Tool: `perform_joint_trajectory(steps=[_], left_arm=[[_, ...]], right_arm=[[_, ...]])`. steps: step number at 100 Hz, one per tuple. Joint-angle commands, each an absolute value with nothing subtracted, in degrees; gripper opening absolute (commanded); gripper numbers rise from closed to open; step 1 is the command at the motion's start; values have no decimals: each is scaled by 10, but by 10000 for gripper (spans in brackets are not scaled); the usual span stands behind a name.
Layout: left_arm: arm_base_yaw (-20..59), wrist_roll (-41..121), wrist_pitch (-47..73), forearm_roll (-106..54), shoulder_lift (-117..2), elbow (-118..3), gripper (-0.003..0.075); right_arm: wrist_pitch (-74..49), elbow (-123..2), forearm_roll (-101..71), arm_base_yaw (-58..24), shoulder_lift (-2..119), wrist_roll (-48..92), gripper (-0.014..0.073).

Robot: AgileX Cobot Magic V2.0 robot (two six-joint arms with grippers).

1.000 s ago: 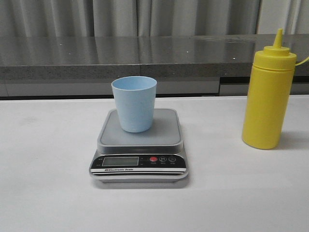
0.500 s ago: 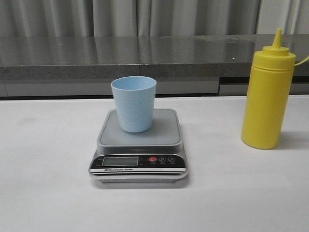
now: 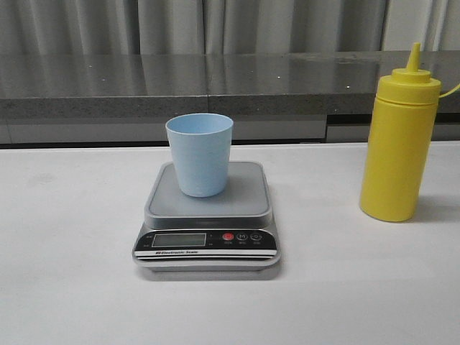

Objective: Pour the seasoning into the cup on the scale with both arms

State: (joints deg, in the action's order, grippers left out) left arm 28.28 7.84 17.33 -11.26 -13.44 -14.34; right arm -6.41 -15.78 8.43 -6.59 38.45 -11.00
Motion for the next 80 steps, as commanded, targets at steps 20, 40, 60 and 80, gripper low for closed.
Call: perform_joint_trajectory(steps=[20, 40, 60, 80], left_arm=[[282, 73, 125, -117, -138, -159, -20], [282, 73, 125, -117, -138, -159, -20], [282, 73, 125, -117, -138, -159, -20], [282, 73, 125, -117, -138, -159, -20]], right_arm=[[79, -180, 70, -100, 487, -114, 261], [226, -180, 67, -105, 567, -114, 656], [357, -178, 59, -105, 668, -114, 645], [457, -178, 36, -103, 772, -114, 645]])
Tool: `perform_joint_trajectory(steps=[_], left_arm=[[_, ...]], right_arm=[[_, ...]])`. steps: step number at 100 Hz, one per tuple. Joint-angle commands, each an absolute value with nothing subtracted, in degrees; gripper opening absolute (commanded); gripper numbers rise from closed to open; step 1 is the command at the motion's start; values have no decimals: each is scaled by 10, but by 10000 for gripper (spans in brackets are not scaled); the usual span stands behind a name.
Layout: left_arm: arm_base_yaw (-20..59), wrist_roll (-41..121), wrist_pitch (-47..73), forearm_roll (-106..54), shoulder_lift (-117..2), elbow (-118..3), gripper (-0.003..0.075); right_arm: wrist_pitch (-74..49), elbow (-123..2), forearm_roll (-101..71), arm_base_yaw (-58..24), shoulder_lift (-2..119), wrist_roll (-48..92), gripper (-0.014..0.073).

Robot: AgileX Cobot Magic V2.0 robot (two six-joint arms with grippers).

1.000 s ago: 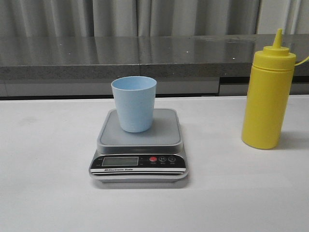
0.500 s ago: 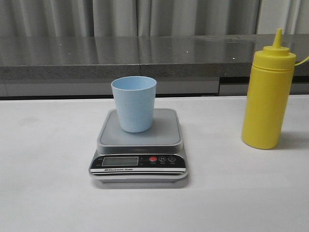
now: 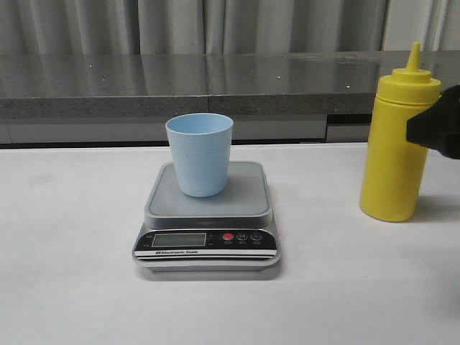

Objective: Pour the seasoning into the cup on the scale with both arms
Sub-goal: 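Move the right gripper to the yellow bottle and close around it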

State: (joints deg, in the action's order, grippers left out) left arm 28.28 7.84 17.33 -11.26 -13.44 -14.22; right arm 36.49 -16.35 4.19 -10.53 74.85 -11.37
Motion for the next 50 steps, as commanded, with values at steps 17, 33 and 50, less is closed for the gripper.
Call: perform_joint_trajectory(steps=[17, 33, 50], left_arm=[[282, 73, 125, -117, -138, -159, -20], [282, 73, 125, -117, -138, -159, -20], [282, 73, 125, -117, -138, -159, -20]], right_arm=[[544, -178, 31, -103, 841, -114, 645], [583, -180, 26, -103, 888, -114, 645], [580, -202, 32, -103, 919, -115, 645]])
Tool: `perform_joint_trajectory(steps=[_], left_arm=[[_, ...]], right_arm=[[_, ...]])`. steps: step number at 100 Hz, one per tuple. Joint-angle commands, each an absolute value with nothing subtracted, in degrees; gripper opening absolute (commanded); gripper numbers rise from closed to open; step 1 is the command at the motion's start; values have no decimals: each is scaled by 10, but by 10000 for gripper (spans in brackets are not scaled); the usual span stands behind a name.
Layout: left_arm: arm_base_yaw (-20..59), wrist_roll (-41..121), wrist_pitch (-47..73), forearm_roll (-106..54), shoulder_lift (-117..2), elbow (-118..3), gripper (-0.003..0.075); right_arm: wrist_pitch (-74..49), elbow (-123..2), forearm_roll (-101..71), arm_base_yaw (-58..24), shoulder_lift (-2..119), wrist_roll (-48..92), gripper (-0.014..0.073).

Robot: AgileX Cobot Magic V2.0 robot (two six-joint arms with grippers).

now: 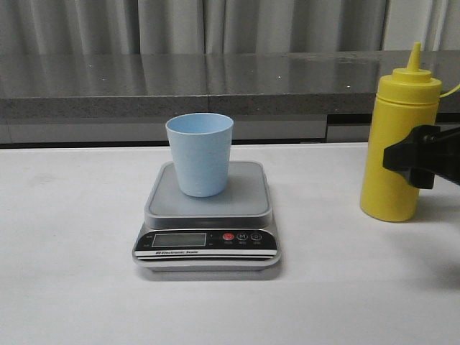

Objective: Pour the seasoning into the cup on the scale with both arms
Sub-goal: 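Move the right gripper to the yellow bottle and close around it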

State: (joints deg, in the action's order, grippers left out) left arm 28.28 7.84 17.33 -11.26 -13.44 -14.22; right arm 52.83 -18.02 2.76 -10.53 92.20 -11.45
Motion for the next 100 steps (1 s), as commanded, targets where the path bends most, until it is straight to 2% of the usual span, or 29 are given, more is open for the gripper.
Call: perform_joint_trajectory(steps=[1, 64, 71, 90, 100], left_arm=[[282, 73, 125, -117, -138, -159, -20], [282, 73, 125, -117, -138, -159, -20], [282, 73, 125, -117, -138, -159, -20], [282, 73, 125, -117, -138, -159, -20], [282, 73, 125, -117, -138, -159, -20]], right_arm=[[580, -206, 33, -103, 921, -115, 645], [581, -300, 47, -103, 1021, -116, 631], [579, -303, 47, -103, 1025, -116, 556], [577, -303, 47, -103, 1025, -116, 171], [577, -303, 47, -103, 1025, -116, 23]])
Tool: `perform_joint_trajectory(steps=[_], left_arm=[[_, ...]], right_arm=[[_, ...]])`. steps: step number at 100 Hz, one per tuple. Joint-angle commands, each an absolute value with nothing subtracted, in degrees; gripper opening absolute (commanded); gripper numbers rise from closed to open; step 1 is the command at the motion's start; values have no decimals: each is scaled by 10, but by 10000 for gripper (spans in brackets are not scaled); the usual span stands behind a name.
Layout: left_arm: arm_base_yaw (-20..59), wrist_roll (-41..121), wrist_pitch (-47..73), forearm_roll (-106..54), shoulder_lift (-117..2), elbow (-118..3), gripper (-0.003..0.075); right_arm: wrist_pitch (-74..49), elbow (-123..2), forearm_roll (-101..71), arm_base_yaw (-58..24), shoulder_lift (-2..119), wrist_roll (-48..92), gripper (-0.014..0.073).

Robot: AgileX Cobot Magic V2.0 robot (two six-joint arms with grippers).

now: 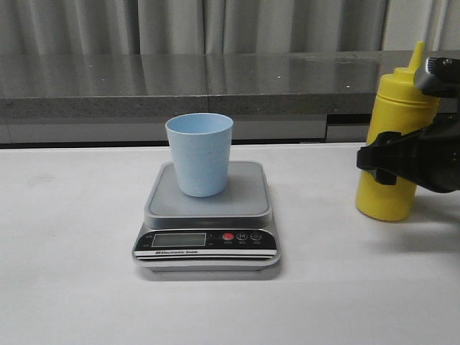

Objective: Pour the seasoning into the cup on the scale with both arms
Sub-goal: 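Move the right gripper to the yellow bottle and close around it, then lift the yellow bottle with the right gripper toward the cup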

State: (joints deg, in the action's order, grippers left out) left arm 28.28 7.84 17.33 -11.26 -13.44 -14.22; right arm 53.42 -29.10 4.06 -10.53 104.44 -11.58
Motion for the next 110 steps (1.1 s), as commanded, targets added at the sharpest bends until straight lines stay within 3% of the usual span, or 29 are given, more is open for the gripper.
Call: perform_joint_trajectory(steps=[1, 11, 49, 74, 110], left_arm=[[282, 73, 125, -117, -138, -159, -20], [282, 73, 125, -117, -138, -159, -20], [282, 73, 125, -117, -138, -159, -20], [282, 73, 125, -117, -138, -159, -20], [282, 73, 125, -117, -138, -159, -20]], right_arm=[[577, -303, 47, -103, 1025, -116, 15], [571, -303, 47, -103, 1019, -116, -38], [459, -308, 83, -103, 906, -114, -66], [244, -372, 163, -125, 835, -114, -66], [44, -483, 333, -204, 817, -140, -58]])
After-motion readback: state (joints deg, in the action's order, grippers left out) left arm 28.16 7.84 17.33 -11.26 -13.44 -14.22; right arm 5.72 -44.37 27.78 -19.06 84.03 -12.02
